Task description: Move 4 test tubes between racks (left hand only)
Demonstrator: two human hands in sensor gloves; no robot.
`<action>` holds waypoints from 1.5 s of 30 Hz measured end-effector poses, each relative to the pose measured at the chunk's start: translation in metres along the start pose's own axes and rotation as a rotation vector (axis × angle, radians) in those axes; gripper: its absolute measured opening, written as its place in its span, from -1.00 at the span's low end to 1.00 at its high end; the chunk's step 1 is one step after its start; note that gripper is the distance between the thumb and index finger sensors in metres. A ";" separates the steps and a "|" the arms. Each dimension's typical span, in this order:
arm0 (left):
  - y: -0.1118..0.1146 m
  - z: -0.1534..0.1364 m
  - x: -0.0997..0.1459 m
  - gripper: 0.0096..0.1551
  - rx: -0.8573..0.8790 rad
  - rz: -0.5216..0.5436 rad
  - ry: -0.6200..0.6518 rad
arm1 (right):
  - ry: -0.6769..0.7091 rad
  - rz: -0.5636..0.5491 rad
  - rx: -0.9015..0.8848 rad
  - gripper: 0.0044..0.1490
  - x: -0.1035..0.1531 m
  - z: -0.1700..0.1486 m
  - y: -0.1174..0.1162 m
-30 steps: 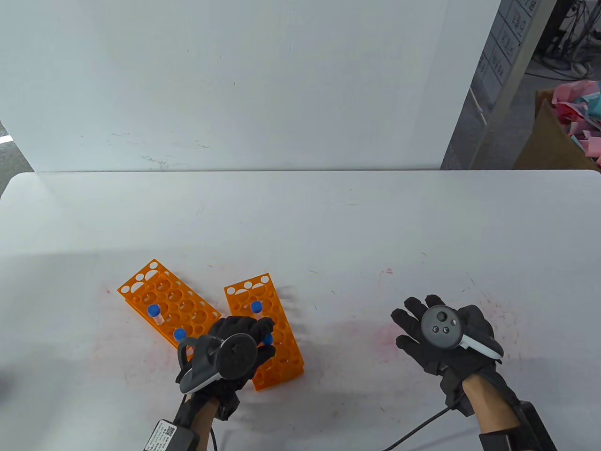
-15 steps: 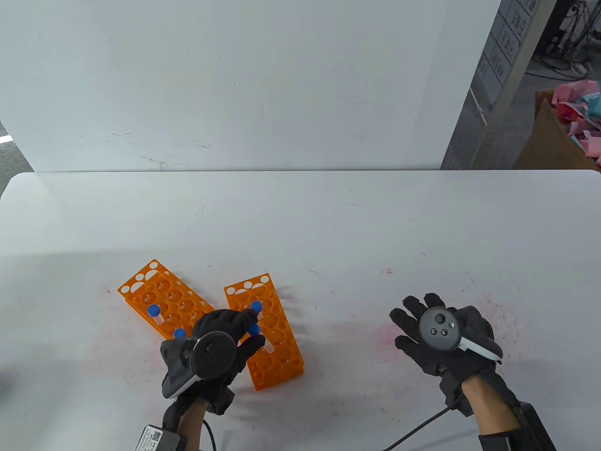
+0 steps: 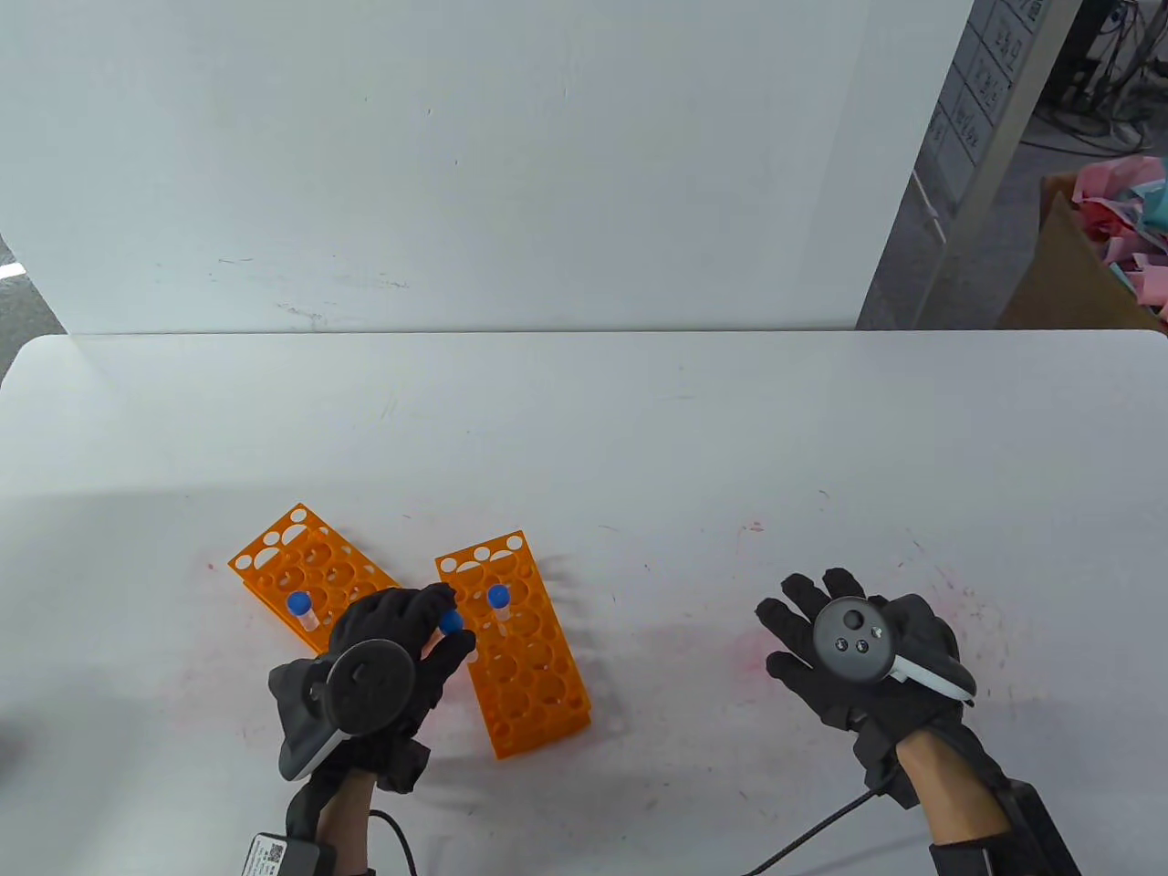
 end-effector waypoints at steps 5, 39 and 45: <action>-0.009 -0.014 -0.001 -0.32 0.001 0.046 -0.058 | 0.001 0.003 0.000 -0.21 0.000 0.000 0.000; -0.006 -0.047 -0.006 -0.33 -0.131 0.059 -0.236 | 0.003 0.011 0.001 -0.21 0.000 0.002 -0.001; 0.000 -0.045 -0.008 -0.33 -0.207 0.031 -0.225 | 0.003 0.012 0.001 -0.21 0.000 0.002 -0.001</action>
Point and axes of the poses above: the tracker on the back of each hand, its own z axis roughly to the thumb side, its own x axis roughly from the fingertips to the wrist, y = z × x, the point moved 3 cm from there along -x, roughly from the wrist to the fingertips, and after that the axes turned 10 degrees about -y, right-handed, at the moved point
